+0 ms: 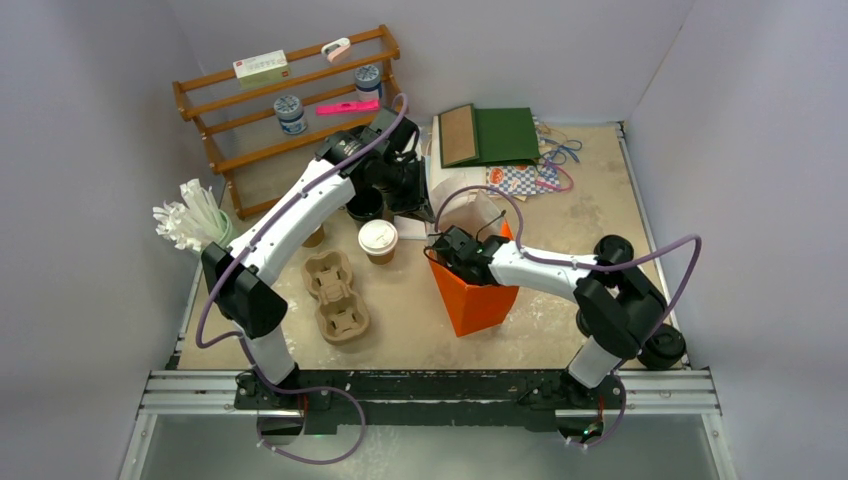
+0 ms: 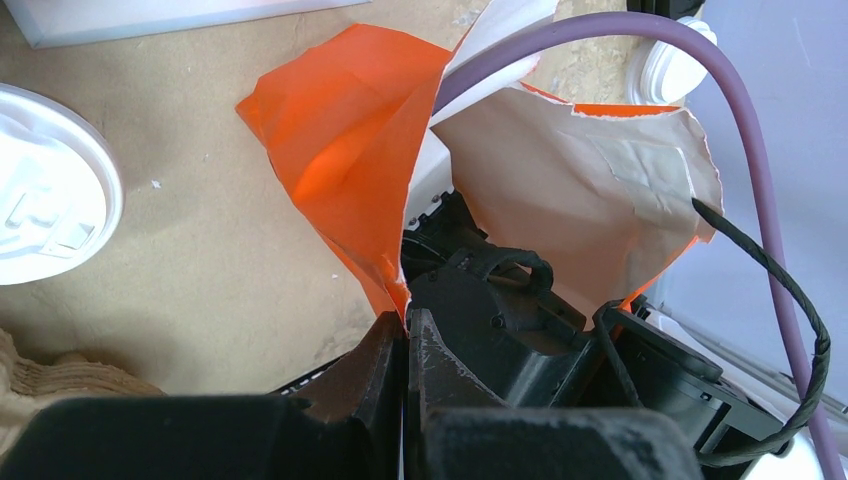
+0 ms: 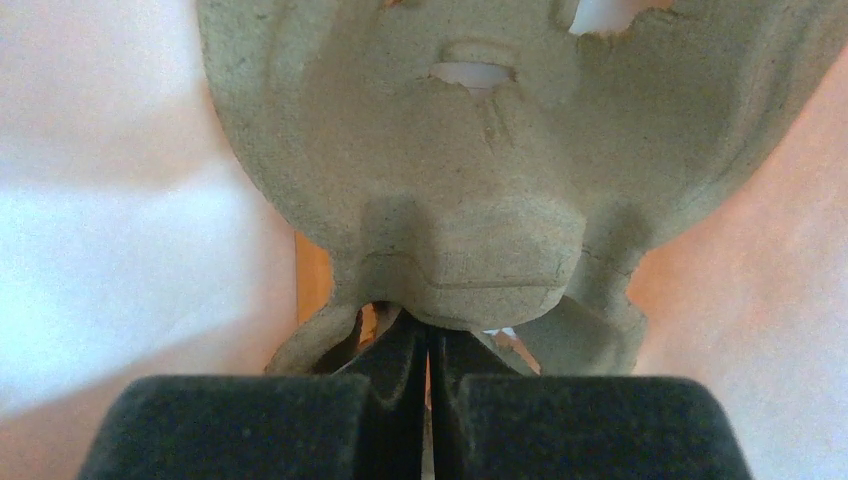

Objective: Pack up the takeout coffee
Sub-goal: Adjust the cup tray in the takeout bag.

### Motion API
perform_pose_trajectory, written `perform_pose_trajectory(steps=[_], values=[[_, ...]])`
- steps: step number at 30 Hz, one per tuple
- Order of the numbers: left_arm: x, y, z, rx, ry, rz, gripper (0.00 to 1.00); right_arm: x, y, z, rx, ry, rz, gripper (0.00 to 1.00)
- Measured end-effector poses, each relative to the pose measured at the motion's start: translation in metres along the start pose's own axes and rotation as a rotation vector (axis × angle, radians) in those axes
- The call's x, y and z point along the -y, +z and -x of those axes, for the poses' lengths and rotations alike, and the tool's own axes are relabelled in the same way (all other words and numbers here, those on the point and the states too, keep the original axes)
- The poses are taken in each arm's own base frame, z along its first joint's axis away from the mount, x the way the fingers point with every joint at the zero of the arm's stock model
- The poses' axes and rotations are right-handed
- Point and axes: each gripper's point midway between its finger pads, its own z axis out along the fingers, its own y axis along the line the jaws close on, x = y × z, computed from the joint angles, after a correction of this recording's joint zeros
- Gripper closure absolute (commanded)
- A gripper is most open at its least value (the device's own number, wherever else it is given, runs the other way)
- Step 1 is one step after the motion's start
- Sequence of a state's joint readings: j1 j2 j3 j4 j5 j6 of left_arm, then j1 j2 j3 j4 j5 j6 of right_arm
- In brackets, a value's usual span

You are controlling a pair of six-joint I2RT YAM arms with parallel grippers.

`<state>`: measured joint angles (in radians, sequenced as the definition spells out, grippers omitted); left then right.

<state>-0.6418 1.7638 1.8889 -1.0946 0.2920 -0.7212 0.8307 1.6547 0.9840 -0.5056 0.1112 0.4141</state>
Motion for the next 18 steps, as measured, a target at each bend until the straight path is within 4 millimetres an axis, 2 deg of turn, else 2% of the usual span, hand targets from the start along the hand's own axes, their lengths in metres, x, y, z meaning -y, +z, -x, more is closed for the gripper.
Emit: perform_pose_trajectory(steps=[11,18], values=[[0.000,0.000,0.000,0.000,0.000,0.000,1.00,0.000,0.003,0.000,0.003,0.015,-0.010,1.00],[0.003,0.000,0.000,0.000,0.003,-0.014,1.00,0.008,-0.010,-0.002,0.002,0.016,-0.040,1.00]])
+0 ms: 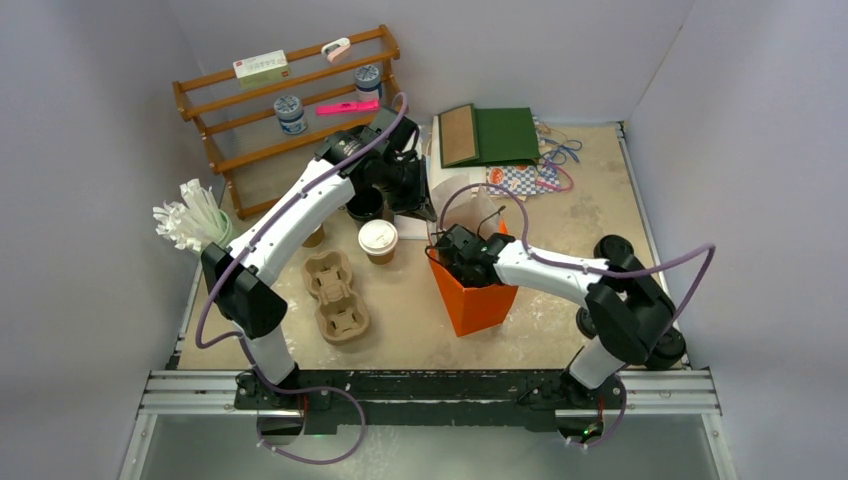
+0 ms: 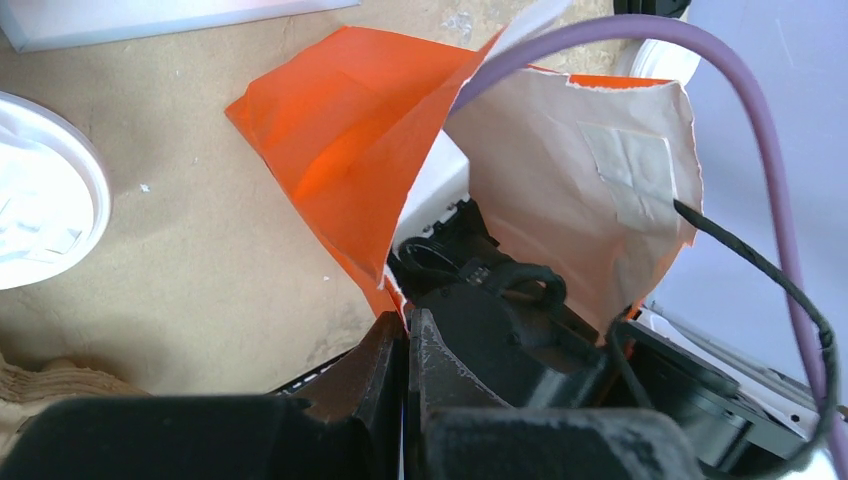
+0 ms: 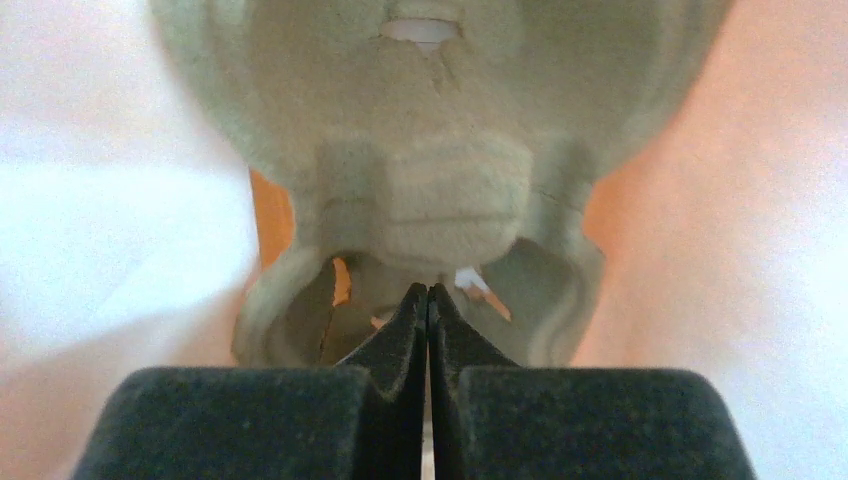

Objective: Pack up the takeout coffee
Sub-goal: Adjust the cup tray in the takeout bag.

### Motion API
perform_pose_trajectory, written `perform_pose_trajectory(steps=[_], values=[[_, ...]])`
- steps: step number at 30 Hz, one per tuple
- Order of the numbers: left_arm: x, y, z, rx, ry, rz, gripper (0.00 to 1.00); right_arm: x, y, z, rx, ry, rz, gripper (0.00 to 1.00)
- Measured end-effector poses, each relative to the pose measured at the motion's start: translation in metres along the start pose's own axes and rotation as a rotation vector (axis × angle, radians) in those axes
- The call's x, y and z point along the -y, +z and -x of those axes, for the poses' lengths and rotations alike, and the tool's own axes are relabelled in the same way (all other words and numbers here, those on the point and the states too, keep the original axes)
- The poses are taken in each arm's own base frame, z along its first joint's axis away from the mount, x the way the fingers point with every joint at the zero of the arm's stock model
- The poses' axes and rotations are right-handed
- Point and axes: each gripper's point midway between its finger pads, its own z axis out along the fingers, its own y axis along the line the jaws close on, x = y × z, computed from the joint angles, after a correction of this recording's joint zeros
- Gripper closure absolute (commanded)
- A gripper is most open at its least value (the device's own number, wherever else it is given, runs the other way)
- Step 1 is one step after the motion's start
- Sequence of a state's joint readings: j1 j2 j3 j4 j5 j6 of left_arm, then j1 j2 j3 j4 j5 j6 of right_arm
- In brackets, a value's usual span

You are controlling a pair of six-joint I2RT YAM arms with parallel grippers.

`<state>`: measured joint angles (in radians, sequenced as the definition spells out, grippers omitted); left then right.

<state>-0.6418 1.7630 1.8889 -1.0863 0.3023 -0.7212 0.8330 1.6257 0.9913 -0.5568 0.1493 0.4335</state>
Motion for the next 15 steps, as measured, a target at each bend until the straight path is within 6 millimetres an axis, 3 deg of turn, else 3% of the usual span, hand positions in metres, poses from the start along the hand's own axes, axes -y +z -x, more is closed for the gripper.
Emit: perform_pose_trajectory(steps=[9,15], values=[[0.002,0.000,0.001,0.003,0.002,-0.009,1.00,-0.003,-0.056,0.036,0.166,0.020,0.048,1.00],[0.002,0.000,0.001,0.003,0.002,-0.009,1.00,-0.004,-0.066,0.040,0.190,0.016,0.059,1.00]])
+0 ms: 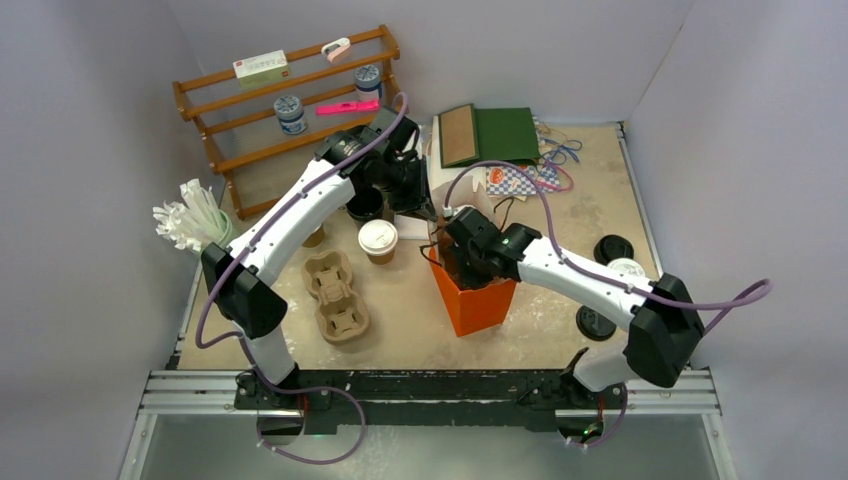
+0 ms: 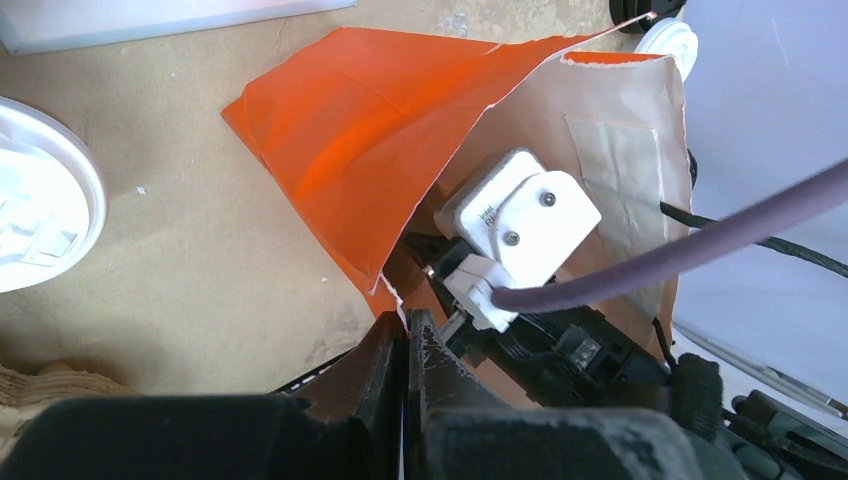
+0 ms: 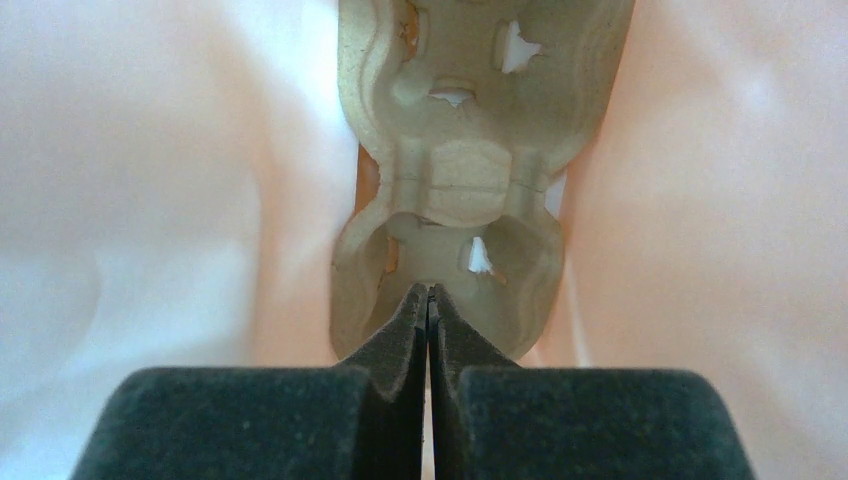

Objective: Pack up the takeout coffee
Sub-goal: Adjust the cup tray in the takeout bag, then move the takeout bag to the center of the board.

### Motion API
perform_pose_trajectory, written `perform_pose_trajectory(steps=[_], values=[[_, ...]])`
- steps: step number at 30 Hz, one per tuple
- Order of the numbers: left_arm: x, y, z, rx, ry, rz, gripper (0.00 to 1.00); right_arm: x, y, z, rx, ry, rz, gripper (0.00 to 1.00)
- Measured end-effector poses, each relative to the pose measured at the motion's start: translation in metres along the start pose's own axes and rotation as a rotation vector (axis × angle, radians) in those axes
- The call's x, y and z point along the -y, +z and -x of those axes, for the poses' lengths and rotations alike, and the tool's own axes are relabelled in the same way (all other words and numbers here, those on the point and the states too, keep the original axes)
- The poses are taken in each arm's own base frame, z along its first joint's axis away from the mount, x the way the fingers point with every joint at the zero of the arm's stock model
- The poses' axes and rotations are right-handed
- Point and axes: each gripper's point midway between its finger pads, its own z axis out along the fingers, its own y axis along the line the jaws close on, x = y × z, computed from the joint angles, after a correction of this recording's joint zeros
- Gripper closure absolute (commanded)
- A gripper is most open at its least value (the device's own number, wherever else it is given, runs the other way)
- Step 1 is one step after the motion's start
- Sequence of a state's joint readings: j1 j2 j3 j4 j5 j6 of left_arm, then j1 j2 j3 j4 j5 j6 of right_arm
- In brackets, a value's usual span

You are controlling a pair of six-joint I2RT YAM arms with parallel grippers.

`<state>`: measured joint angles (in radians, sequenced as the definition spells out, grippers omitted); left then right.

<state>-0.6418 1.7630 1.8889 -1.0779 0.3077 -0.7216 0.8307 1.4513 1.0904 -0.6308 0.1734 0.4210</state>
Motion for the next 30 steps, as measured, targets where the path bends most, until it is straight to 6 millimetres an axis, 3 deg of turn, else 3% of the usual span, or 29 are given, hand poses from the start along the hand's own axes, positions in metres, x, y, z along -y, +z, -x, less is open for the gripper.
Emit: perform_pose_trajectory(steps=[5,19,25,30], values=[[0.000,0.000,0.000,0.000,0.000,0.000,1.00,-0.001,-0.015,0.009,0.041,0.000,0.016,1.00],[0.004,0.003,0.002,0.004,0.006,-0.023,1.00,-0.006,-0.097,0.090,0.339,0.008,0.051,0.99],[0.005,0.006,0.004,0.024,0.012,-0.043,1.00,-0.007,-0.152,0.134,0.490,0.002,0.059,0.99],[0.005,0.001,0.002,0.038,0.020,-0.050,1.00,-0.006,-0.191,0.156,0.584,0.019,0.065,0.96]])
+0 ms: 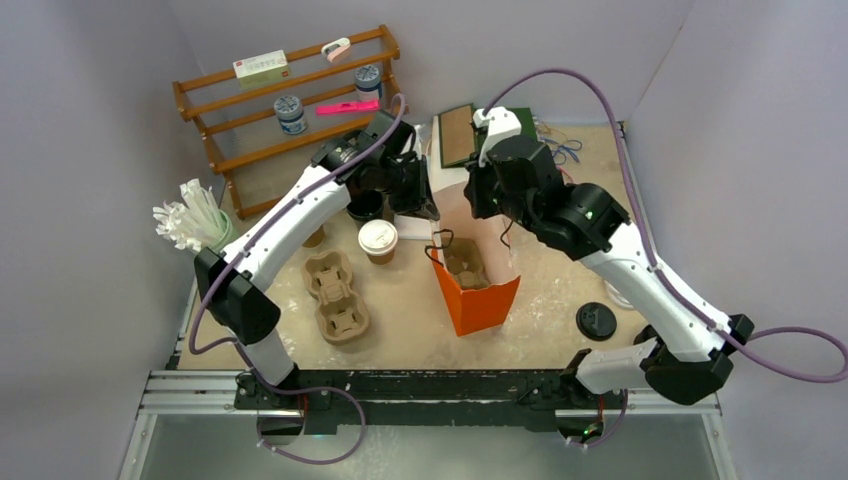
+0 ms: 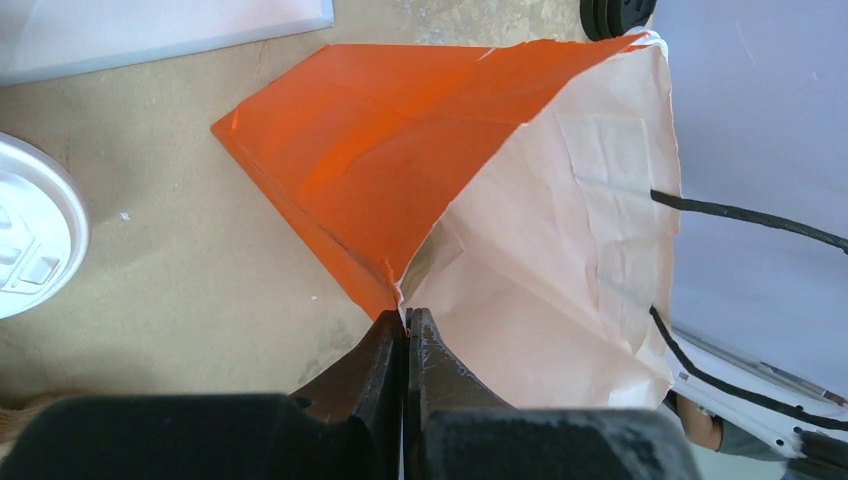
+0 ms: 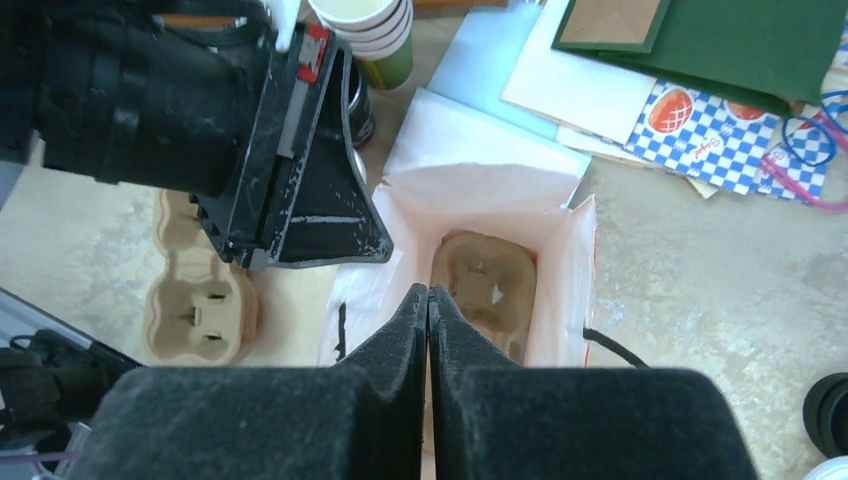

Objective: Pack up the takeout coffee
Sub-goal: Move the takeout bag to the center of the board.

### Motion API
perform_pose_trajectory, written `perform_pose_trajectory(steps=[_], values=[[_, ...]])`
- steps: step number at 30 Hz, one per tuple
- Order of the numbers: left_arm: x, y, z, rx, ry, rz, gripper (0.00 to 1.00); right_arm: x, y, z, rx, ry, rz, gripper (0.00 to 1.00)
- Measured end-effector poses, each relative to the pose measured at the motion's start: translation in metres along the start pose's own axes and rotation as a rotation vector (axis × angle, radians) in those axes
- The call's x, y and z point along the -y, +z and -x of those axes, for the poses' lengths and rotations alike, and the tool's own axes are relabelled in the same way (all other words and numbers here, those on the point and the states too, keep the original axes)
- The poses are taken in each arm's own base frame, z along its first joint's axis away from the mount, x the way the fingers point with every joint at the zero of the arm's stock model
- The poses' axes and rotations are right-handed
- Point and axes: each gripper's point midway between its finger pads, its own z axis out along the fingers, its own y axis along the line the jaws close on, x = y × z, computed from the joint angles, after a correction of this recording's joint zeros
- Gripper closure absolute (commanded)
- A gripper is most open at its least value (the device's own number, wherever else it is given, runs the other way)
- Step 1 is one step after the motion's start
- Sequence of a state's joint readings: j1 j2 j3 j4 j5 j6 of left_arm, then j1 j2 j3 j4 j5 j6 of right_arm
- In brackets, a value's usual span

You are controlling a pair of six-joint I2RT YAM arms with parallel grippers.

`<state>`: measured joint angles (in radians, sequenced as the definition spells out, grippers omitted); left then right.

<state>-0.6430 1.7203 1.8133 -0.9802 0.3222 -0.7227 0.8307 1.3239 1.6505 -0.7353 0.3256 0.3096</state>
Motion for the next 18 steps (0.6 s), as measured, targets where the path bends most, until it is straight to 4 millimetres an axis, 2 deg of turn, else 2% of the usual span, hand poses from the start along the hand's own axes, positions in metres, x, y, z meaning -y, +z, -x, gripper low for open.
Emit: perform_pose_trajectory(steps=[5,7,9,10,13,18], values=[[0.000,-0.004,-0.001,0.021,0.013,-0.013,1.00,0.007,-0.017,0.021,0.025,0.011,-0.039,0.88],[0.000,-0.007,-0.003,0.034,0.024,-0.023,1.00,0.009,-0.025,0.030,0.037,0.023,-0.052,0.72],[0.000,-0.011,-0.005,0.051,0.035,-0.037,1.00,0.012,-0.033,0.036,0.052,0.041,-0.065,0.47],[0.000,-0.013,-0.006,0.059,0.043,-0.045,1.00,0.015,-0.038,0.038,0.059,0.050,-0.073,0.39],[0.006,-0.022,-0.008,0.089,0.081,-0.079,1.00,0.023,-0.049,0.031,0.043,0.074,-0.102,0.24],[0.022,-0.035,0.000,0.157,0.152,-0.139,1.00,0.033,-0.053,-0.002,-0.064,0.088,-0.141,0.17]])
